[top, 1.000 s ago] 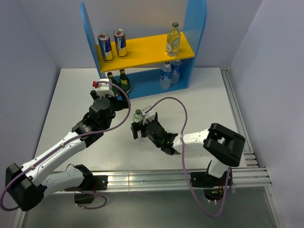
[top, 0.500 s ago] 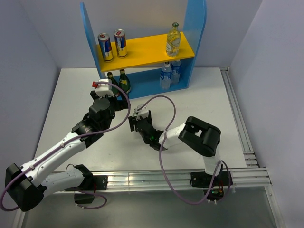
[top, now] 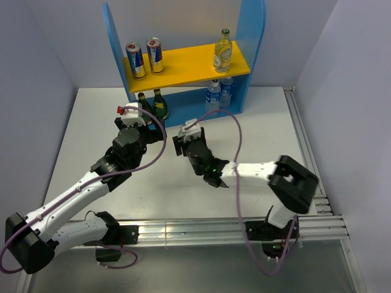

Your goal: Place and organize the beverage onto the shelf

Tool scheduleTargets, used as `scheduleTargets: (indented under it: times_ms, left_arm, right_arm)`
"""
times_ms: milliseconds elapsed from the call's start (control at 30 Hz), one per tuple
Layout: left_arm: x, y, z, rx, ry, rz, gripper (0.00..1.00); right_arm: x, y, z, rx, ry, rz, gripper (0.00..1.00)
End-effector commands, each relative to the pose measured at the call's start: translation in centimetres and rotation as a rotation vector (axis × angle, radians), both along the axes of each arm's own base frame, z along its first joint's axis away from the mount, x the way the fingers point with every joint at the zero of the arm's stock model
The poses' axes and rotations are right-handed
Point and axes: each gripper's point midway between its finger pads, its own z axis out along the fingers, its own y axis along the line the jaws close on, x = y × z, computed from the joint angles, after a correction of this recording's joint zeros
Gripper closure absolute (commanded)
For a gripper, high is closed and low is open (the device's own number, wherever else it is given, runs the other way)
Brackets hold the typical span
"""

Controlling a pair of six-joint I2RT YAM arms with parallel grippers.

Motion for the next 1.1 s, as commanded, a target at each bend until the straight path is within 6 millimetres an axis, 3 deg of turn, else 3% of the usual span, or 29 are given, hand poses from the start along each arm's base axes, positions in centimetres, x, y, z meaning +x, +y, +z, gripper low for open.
scheduleTargets:
  times_ms: [0,67,100,167,200,233,267,300,333,367,400,467,500,667,1067]
  left_arm:
    - [-0.2,0.3,1.4,-0.024,-0.043,0.011,0.01]
    - [-0.2,0.4,1.5,-0.025,-0.047,0.014,0.01]
    - [-0.3,0.5,1.6,-0.029,-0.047,0.013,0.01]
    - [-0.4,0.5,2.1,-0.038,-0.053,0.011,0.01]
    - [-0.4,0.5,2.1,-0.039,-0.051,0.007,0.01]
    - [-0.5,0.5,2.2,-0.041,-0.052,0.007,0.01]
    - [-0.5,0.5,2.2,-0.044,-0.052,0.006,0.01]
    - [-0.6,0.5,2.2,-0.045,-0.050,0.003,0.01]
    - [-0.6,0.5,2.2,-0.045,-0.049,0.001,0.01]
    - [-0.7,0.4,2.1,-0.048,-0.047,-0.001,0.01]
    - [-0.7,0.4,2.1,-0.048,-0.045,-0.001,0.01]
    - [-0.7,0.5,2.1,-0.050,-0.045,0.000,0.01]
    - [-0.8,0.6,2.2,-0.051,-0.046,0.002,0.01]
    - [-0.9,0.5,1.9,-0.055,-0.043,-0.001,0.01]
    - [-0.9,0.7,1.3,-0.045,-0.037,0.005,0.01]
  right_arm:
    - [0.0,-3.4,21.4,0.339,-0.373,-0.084,1.00]
    - [-0.1,-4.3,24.7,0.332,-0.416,-0.074,1.00]
    - [-0.1,-4.8,27.6,0.365,-0.450,-0.072,1.00]
    - [1.2,-4.9,29.0,0.337,-0.453,-0.041,1.00]
    - [1.7,-5.1,32.1,0.369,-0.482,-0.035,1.00]
    - [3.4,-6.0,31.9,0.323,-0.450,-0.056,1.00]
    - [5.0,-5.2,31.3,0.292,-0.428,-0.039,1.00]
    - [5.5,-5.7,34.3,0.318,-0.459,-0.045,1.00]
    - [6.9,-6.6,34.2,0.294,-0.440,-0.064,1.00]
    - [8.4,-6.0,33.5,0.273,-0.419,-0.057,1.00]
    - [8.8,-6.2,36.1,0.299,-0.450,-0.047,1.00]
    - [11.7,-6.3,34.7,0.261,-0.396,-0.056,1.00]
    - [11.9,-6.4,37.1,0.286,-0.425,-0.038,1.00]
    - [16.5,-7.0,36.1,0.268,-0.346,-0.049,1.00]
    - [20.3,-7.1,33.0,0.265,-0.299,-0.072,1.00]
